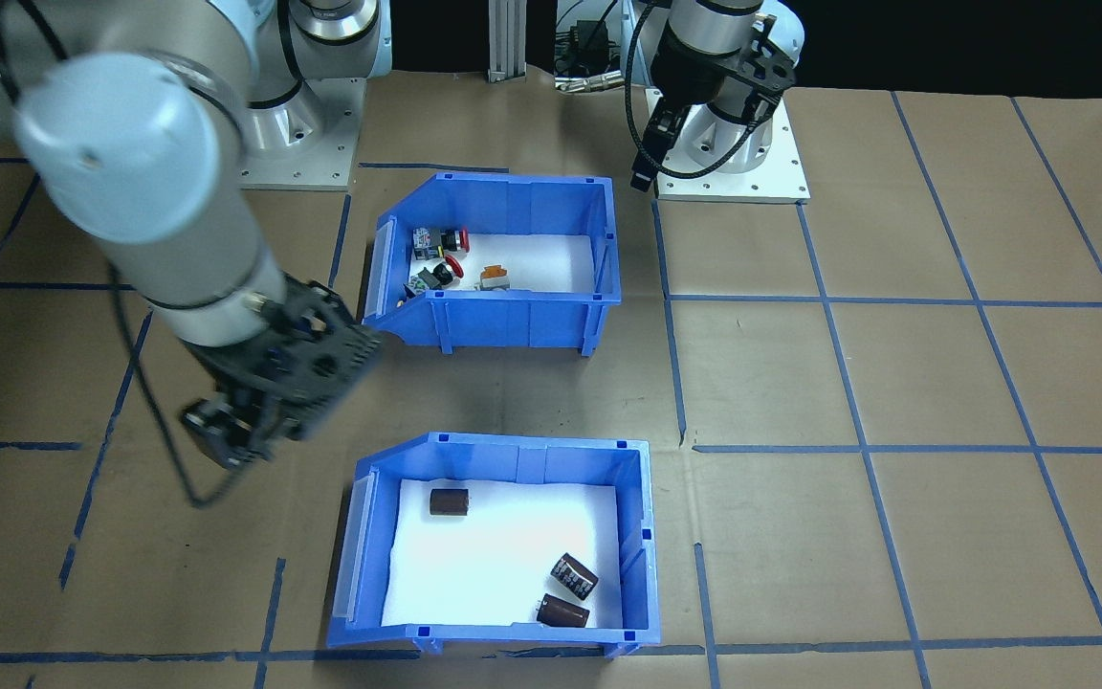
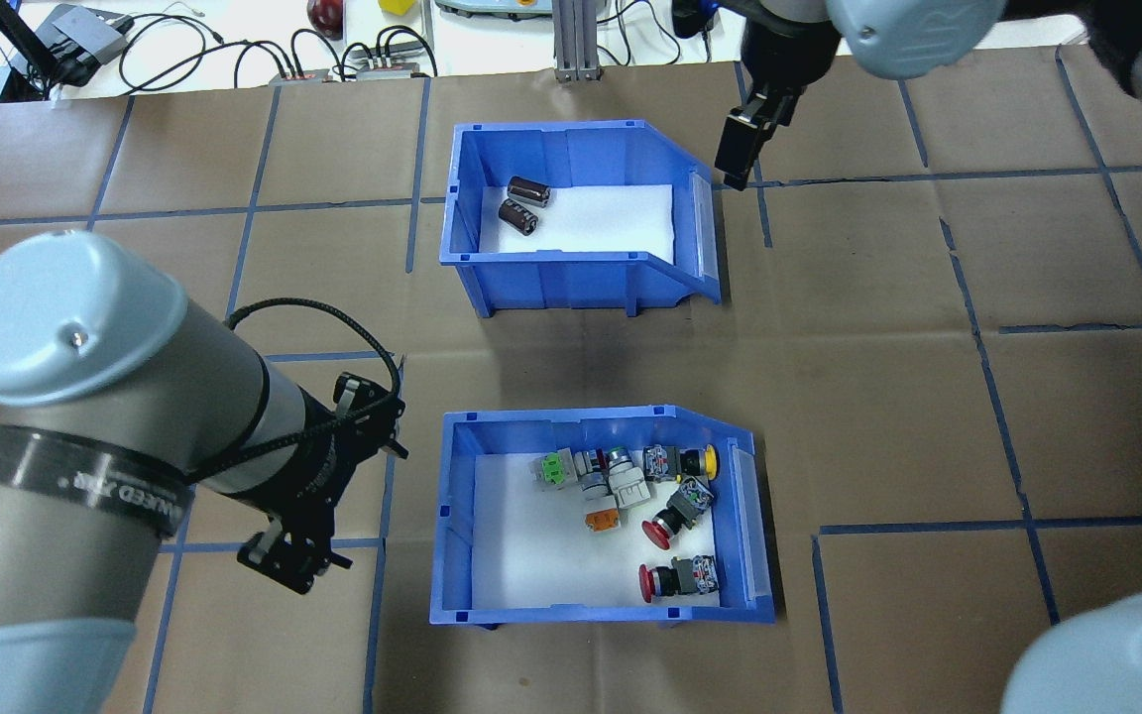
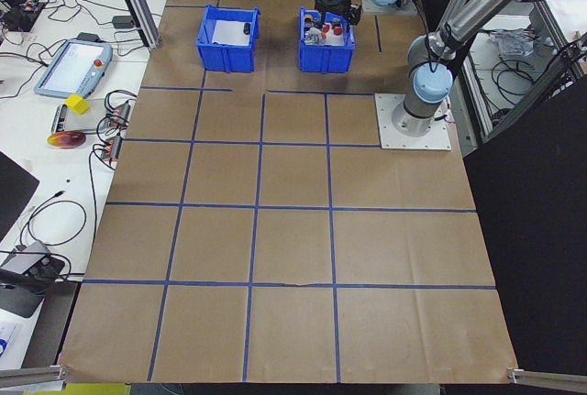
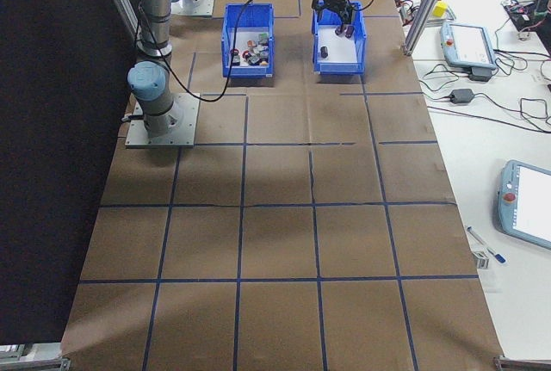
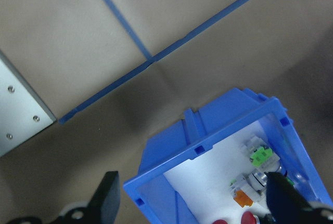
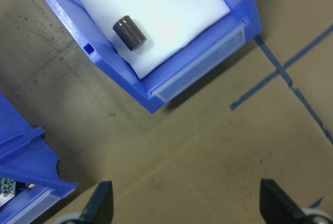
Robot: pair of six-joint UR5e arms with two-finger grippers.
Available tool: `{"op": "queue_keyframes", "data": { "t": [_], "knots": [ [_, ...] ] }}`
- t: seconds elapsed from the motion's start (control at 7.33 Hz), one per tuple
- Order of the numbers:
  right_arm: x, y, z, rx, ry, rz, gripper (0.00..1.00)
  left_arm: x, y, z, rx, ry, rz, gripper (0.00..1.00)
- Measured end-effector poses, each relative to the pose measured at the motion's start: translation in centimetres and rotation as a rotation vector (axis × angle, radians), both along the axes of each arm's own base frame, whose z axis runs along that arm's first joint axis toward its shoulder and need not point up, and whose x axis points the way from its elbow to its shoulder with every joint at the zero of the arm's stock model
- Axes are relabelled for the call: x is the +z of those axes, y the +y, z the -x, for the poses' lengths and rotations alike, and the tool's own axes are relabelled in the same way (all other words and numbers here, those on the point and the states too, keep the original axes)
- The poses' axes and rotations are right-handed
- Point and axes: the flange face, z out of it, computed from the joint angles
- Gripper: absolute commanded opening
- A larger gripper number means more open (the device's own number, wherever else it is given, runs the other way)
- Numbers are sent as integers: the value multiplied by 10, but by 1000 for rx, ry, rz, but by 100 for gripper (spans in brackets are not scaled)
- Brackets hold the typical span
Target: Place button box in front
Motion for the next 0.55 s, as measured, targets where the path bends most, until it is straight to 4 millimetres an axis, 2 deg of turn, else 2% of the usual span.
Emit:
{"op": "queue_keyframes", "data": {
  "t": [0.27,0.41,0.55],
  "knots": [
    [-19,-12,-83,190,4,5,100,-28,39,36,120,-9,-2,99],
    [-26,-15,-116,242,5,11,100,-35,55,55,140,-9,3,99],
    [-35,-17,-139,276,7,10,100,-42,65,69,146,-13,-6,99]
  ]
}}
